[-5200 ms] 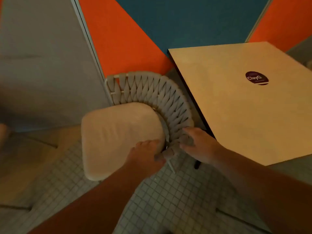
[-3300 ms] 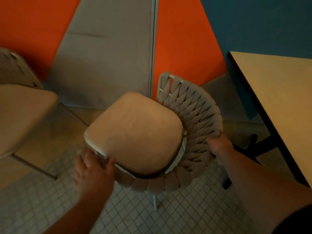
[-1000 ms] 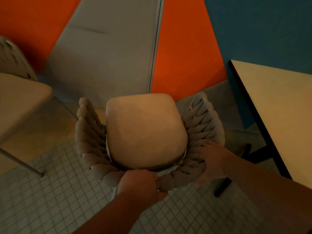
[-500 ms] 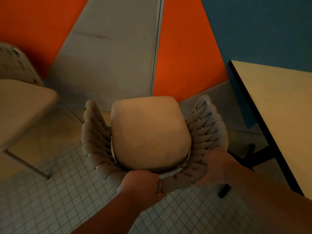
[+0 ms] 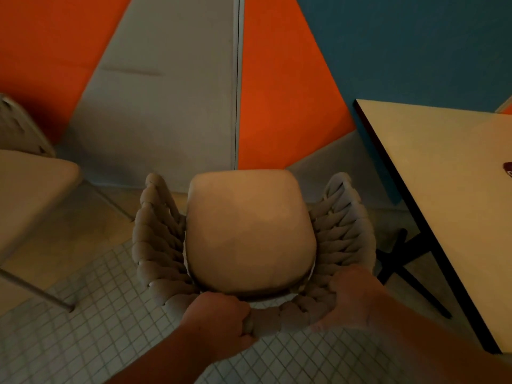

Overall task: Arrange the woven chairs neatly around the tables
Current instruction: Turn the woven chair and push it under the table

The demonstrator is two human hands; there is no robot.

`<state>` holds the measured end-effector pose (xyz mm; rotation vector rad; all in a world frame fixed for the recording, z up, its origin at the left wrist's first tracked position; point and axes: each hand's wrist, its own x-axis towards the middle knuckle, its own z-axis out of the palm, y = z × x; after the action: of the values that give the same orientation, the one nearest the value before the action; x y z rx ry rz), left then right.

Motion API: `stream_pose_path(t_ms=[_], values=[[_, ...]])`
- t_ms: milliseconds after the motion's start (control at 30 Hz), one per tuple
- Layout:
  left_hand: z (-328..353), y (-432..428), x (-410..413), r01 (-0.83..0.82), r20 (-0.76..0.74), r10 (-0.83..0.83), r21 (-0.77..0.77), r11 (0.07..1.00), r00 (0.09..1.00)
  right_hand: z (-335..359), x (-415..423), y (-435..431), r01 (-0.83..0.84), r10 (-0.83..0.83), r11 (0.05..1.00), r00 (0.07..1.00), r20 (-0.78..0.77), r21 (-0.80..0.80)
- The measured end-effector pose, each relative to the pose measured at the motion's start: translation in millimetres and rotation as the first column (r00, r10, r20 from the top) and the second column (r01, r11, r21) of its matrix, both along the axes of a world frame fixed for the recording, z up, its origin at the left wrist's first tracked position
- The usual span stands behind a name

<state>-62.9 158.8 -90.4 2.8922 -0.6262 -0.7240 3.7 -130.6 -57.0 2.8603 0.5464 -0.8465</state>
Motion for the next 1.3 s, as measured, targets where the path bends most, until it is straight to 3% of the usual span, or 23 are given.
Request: stream_pose_path(t_ms=[133, 500, 667, 867, 1067, 1200, 1300], values=[[-3, 15, 3, 0.067, 0.048, -0.069, 0.043, 0.997, 0.996, 11, -19, 11, 0.034, -0.033, 0.999, 0.999, -0.025, 0.035], [1, 62, 50, 0.107, 0.102, -0.115, 0.089, 0.990, 0.988, -6, -29, 53, 0.322, -0.330, 0.934, 0.944, 0.023, 0.156], [3, 92, 79, 0.100, 0.106, -0.121, 0.192, 0.976, 0.987, -4, -33, 94, 0.325, -0.325, 0.944, 0.946, -0.016, 0.061], [11, 107, 92, 0.092, 0.206, -0.168, 0.334, 0.938, 0.964, -2, -37, 126, 0.394, -0.394, 0.908, 0.919, -0.031, 0.143], [9, 99, 78, -0.076, 0.233, 0.004, 0.301, 0.950, 0.973, -1, -35, 116, 0.352, -0.335, 0.917, 0.935, -0.116, 0.185], [10, 95, 63, -0.253, 0.208, 0.208, 0.217, 0.943, 0.956, 3, -22, 86, 0.312, -0.250, 0.911, 0.938, -0.241, 0.270], [15, 75, 40, -0.338, 0.123, 0.327, 0.088, 0.937, 0.937, 5, -5, 46, 0.136, -0.117, 0.965, 0.989, -0.092, 0.225]])
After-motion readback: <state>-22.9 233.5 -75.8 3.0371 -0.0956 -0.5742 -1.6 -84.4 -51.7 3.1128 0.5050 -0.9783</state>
